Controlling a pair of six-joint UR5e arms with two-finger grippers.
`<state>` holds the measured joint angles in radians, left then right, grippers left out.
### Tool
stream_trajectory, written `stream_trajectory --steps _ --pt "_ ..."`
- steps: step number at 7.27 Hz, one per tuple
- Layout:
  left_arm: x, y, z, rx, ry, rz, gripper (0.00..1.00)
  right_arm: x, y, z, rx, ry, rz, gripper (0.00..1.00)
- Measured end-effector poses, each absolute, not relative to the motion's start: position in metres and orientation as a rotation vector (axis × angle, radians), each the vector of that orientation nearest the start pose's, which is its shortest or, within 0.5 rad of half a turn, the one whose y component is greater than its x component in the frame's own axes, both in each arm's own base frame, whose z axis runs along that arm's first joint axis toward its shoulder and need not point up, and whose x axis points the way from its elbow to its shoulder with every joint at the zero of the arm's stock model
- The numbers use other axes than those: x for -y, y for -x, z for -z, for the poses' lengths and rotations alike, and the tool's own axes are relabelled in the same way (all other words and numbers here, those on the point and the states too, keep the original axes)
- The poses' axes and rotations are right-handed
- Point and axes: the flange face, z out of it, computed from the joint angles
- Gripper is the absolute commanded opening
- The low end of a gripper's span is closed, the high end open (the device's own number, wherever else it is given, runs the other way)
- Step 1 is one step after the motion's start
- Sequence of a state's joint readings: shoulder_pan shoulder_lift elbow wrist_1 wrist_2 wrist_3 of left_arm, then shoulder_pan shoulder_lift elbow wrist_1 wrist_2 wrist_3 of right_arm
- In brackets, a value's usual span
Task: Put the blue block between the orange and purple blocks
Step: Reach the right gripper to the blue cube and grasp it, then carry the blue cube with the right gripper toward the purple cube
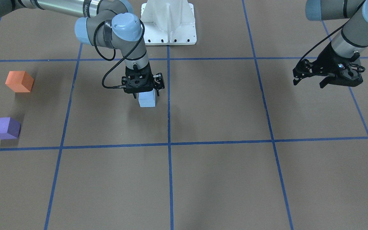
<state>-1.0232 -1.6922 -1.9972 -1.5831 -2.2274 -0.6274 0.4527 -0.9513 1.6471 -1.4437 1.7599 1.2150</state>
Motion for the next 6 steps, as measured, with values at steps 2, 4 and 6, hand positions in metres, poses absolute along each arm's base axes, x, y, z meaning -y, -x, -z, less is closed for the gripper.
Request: stream_trajectory --steps 2,4,6 --pt "0.475 -0.205 -0.394 -0.830 -0.095 -0.109 1.00 0.403 0.572 -0.252 0.820 -0.154 -0.010 0.00" --pt "0.475 -0.205 -0.394 -0.831 -0.095 -0.109 1.00 0.402 0.569 -0.247 0.831 -0.155 -0.007 0.00" --pt "0.475 -0.205 -0.393 -0.832 -0.097 -0.109 1.00 0.418 0.508 -0.235 0.881 -0.144 -0.043 0.00"
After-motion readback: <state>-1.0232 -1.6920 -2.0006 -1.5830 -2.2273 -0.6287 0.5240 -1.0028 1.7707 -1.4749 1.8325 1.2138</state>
